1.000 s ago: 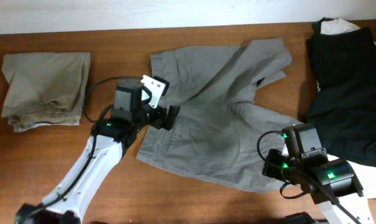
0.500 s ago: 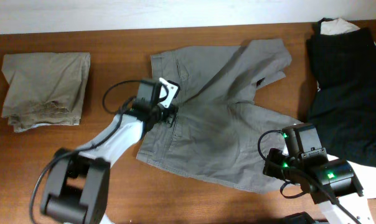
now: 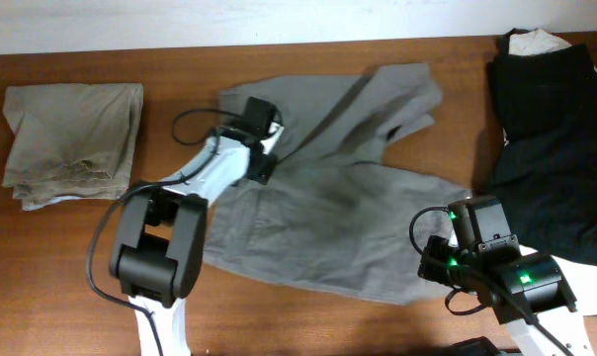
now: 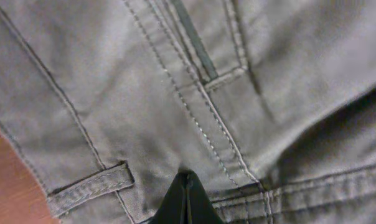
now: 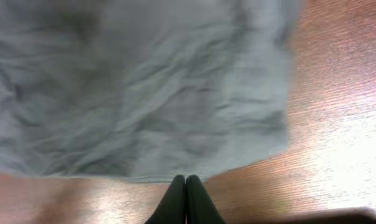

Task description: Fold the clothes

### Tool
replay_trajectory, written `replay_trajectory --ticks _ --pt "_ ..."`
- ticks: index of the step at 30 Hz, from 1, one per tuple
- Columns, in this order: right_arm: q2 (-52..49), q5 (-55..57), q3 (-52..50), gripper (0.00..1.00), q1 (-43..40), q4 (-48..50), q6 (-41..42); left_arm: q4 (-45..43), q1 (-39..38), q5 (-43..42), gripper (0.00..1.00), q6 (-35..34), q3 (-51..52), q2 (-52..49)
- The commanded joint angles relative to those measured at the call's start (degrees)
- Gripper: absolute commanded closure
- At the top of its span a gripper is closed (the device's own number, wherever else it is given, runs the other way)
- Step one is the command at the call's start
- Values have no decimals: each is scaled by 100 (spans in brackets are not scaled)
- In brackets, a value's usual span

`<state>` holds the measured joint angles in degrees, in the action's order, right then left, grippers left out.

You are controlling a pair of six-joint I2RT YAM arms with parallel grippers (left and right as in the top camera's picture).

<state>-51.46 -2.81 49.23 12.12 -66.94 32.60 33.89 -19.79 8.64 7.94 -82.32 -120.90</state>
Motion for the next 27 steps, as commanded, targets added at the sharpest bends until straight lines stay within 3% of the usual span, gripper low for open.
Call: replay_trajectory --ticks 1,3,5,6,7,8,9,14,18,21,23,24,26,27 --pt "26 317 -7 96 -26 85 33 188 817 133 99 33 186 -227" --pt "-138 527 -7 96 -26 702 24 240 973 -164 99 35 199 -227" --pt "-662 603 -4 95 -26 2133 -125 223 909 -181 99 35 199 -227" --pt "-1095 568 11 90 -26 3025 -127 223 841 -181 99 35 199 -227" --pt "-1928 289 232 76 -131 4146 -396 221 772 -181 99 35 199 -227" --pt "-2487 133 518 70 -275 4489 -409 221 743 -181 99 35 199 -227" --pt "-3250 -140 1056 55 -546 4642 -409 225 730 -181 99 35 199 -227" --pt "-6889 -1954 4454 41 -1620 4671 -684 219 704 -181 99 35 199 -227" --pt "-8174 -2634 4935 37 -1722 5643 -551 208 702 -181 99 33 199 -227" --pt "-8382 -3858 4935 38 -1644 6046 -538 131 704 -181 99 35 199 -227" --pt "-8380 -5062 4937 70 -1617 6297 -538 118 704 -179 99 35 199 -227" --pt "-8356 -5493 4999 96 -1661 6367 -535 114 704 -181 99 35 199 -227" --pt "-8028 -5700 5254 96 -1755 6332 -557 131 704 -179 99 35 199 -227" --pt "-7646 -5698 5431 96 -1766 6325 -946 133 704 -179 99 35 199 -227"
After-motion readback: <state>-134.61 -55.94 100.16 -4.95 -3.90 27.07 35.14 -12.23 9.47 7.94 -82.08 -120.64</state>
